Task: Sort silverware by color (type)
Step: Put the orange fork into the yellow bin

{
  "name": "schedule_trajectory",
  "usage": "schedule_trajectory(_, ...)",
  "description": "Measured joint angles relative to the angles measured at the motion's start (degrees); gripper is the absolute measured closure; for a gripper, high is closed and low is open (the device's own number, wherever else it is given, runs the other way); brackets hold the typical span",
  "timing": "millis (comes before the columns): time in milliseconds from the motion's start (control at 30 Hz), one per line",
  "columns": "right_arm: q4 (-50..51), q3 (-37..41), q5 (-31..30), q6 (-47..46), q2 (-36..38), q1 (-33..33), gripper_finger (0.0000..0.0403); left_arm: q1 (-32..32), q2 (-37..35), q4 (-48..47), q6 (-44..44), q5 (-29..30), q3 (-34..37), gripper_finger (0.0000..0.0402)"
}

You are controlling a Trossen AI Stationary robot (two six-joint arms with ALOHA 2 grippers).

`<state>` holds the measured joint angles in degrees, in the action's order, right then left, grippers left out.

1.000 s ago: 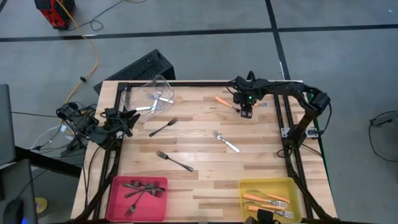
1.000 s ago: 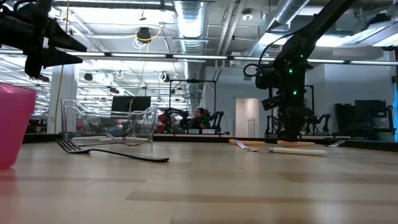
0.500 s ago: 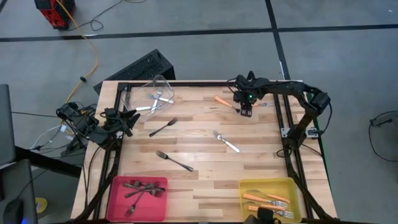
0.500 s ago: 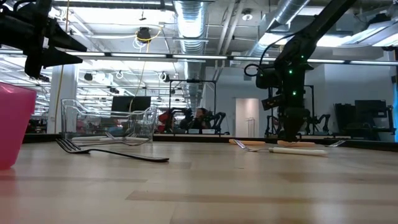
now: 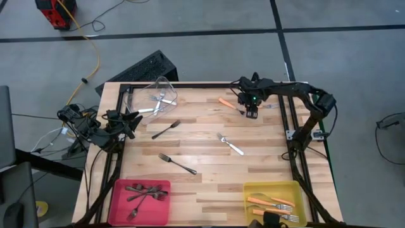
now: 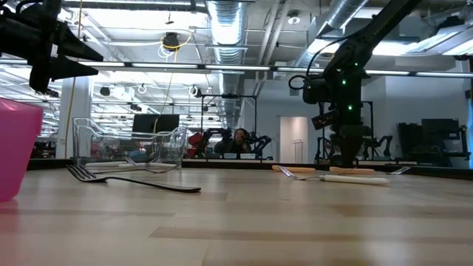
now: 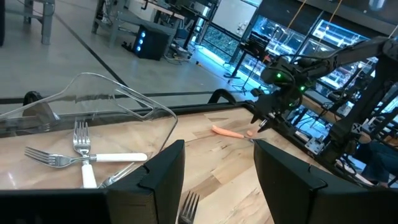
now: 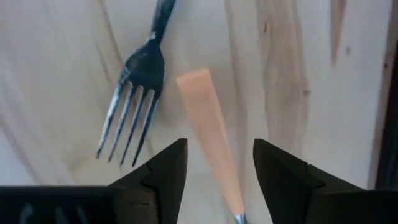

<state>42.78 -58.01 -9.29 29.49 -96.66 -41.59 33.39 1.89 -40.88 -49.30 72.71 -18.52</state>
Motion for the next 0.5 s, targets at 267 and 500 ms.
schedule_trajectory(267,7.43,-5.81,-0.67,-5.79,-0.01,-1.77,0.0236,0.00,-0.01,0.00,0.01,0.06,0.00,0.0223)
schedule_trajectory(500,11.89,-5.89,-5.69,-28.51,0.00,-3.10,0.0385,0.02,0.00,0.00,0.00,-0.21,0.00,0.0223)
